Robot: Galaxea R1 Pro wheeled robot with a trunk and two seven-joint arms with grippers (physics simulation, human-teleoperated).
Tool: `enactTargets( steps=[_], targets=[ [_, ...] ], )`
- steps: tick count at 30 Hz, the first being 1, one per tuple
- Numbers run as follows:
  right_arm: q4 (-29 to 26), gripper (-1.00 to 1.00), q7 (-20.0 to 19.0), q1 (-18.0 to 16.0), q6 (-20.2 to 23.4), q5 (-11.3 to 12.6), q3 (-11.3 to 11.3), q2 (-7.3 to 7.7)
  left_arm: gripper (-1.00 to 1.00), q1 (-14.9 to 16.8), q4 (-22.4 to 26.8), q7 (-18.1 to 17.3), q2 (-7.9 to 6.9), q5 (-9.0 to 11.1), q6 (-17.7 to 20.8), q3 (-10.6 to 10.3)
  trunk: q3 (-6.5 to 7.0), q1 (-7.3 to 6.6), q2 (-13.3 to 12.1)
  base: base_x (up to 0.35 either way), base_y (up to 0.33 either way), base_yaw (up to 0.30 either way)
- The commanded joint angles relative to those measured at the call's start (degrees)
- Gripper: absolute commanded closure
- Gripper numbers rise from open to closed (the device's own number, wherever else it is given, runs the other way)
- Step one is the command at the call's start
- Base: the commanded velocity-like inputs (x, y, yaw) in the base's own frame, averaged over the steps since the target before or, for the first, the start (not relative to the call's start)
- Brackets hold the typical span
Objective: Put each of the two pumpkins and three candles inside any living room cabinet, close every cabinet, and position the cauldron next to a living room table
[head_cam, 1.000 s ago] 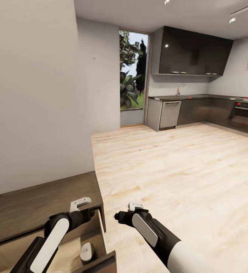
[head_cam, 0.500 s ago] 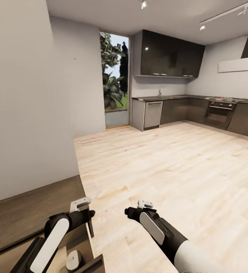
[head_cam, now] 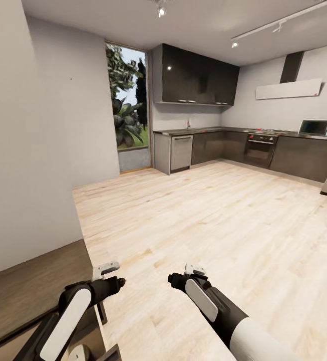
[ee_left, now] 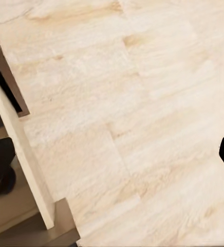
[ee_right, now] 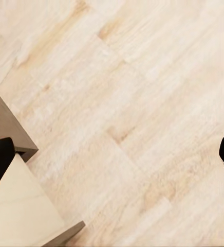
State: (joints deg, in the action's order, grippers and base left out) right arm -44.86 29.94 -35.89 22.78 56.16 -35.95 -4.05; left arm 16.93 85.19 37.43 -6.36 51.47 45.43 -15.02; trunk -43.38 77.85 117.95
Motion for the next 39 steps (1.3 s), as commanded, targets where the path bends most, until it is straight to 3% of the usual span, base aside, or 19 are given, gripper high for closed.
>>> enactTargets(
  steps=[1, 17, 28, 34, 39],
  targets=[
    [-0.1, -1.0, 0.4, -0.1, 0.1, 0.4, -0.2, 0.01, -1.0, 0.0, 0.1, 0.6, -0.09, 0.6, 0.0, -0.1, -0.01, -0.01, 0.0, 0.0, 0.0, -0.267],
    [-0.1, -1.0, 0.3, -0.1, 0.2, 0.4, -0.2, 0.14, -1.0, 0.0, 0.1, 0.5, -0.21, 0.5, -0.1, -0.2, 0.78, -0.01, 0.0, -0.007, -0.027, -0.266],
    [0.2, -1.0, 0.3, -0.1, 0.2, 0.3, -0.2, 0.23, -1.0, 0.0, 0.1, 0.4, -0.4, 0.6, 0.0, -0.1, 1.32, -0.01, 0.0, -0.166, -0.126, -0.266],
    [2.7, -1.0, 0.4, -0.1, -0.4, 0.4, 0.0, 2.77, -1.0, -0.1, 0.3, 0.1, -0.67, 0.6, 0.0, 0.4, 1.62, -0.01, 0.0, -0.019, -0.004, -0.266],
    [3.8, -1.0, 0.3, -0.1, -1.2, 0.4, 2.8, 4.06, -1.0, -0.1, 0.3, 0.2, -0.67, 0.6, 0.0, 0.5, 1.86, -0.01, 0.0, -0.001, 0.0, -0.265]
  ],
)
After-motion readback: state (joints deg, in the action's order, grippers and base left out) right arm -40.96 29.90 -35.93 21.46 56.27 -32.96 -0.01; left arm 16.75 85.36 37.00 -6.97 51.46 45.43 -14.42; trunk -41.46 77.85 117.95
